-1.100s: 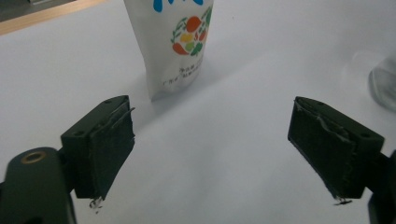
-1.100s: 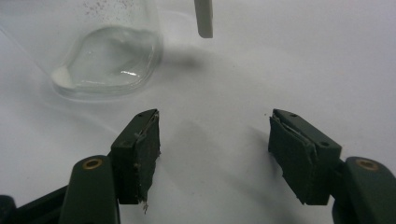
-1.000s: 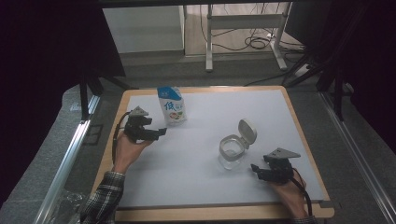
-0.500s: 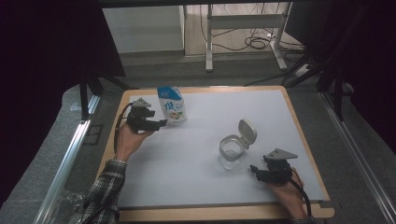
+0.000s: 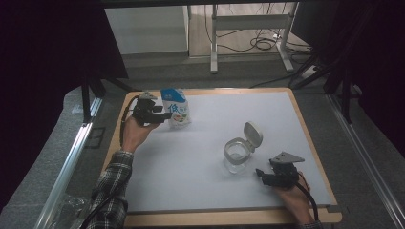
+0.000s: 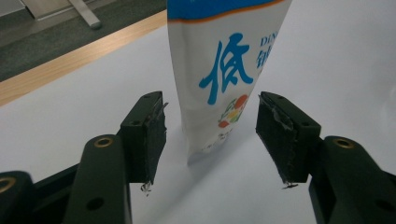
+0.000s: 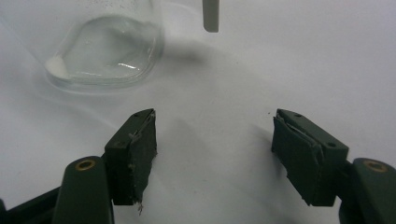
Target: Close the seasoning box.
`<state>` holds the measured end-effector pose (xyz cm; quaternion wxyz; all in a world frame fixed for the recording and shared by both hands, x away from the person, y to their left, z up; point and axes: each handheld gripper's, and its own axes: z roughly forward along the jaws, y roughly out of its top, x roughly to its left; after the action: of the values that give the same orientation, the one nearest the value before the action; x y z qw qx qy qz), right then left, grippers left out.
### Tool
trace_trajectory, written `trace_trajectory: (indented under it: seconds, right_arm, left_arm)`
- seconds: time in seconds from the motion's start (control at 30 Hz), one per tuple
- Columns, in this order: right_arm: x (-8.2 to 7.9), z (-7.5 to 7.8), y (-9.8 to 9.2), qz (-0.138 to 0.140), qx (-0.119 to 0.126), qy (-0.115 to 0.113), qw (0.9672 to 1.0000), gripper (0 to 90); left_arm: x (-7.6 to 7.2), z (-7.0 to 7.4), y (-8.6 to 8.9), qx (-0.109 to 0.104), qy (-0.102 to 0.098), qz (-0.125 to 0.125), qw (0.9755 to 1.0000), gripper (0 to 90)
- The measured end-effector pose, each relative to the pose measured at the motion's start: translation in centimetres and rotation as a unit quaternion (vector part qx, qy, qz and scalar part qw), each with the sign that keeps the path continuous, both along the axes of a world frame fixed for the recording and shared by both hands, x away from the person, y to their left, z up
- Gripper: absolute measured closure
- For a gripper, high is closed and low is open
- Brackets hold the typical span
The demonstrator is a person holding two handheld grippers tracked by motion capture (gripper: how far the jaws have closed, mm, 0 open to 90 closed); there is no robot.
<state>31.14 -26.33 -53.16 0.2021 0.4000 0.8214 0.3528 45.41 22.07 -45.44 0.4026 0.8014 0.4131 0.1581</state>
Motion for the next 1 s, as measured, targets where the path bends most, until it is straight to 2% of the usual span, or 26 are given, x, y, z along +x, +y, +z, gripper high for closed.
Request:
trace_trajectory:
  seconds: [0.2,0.3,0.4,0.57,0.87,1.0]
  right_arm:
    - [0.0,0.0,0.0,0.000,0.000,0.000,1.0000,31.2]
    - [0.0,0.0,0.0,0.000,0.000,0.000,1.0000,31.2]
    - [0.0,0.0,0.0,0.000,0.000,0.000,1.0000,31.1]
    - [0.0,0.0,0.0,0.000,0.000,0.000,1.0000,31.2]
    - [0.0,0.0,0.0,0.000,0.000,0.000,1.0000,31.1]
    - [0.0,0.0,0.0,0.000,0.001,0.000,1.0000,31.1]
  left_arm:
    - [0.9,0.4,0.0,-0.006,-0.004,-0.004,1.0000,45.9]
    - [1.4,0.5,0.1,-0.018,-0.001,-0.009,0.9998,46.3]
    - [1.8,0.5,0.0,-0.016,0.000,-0.010,0.9998,51.5]
    - [2.3,0.5,0.1,-0.025,-0.001,-0.011,0.9996,55.2]
    - [2.5,0.9,-0.9,-0.021,-0.006,-0.025,0.9994,60.3]
    - [2.5,1.0,-0.9,-0.017,-0.008,-0.023,0.9996,65.2]
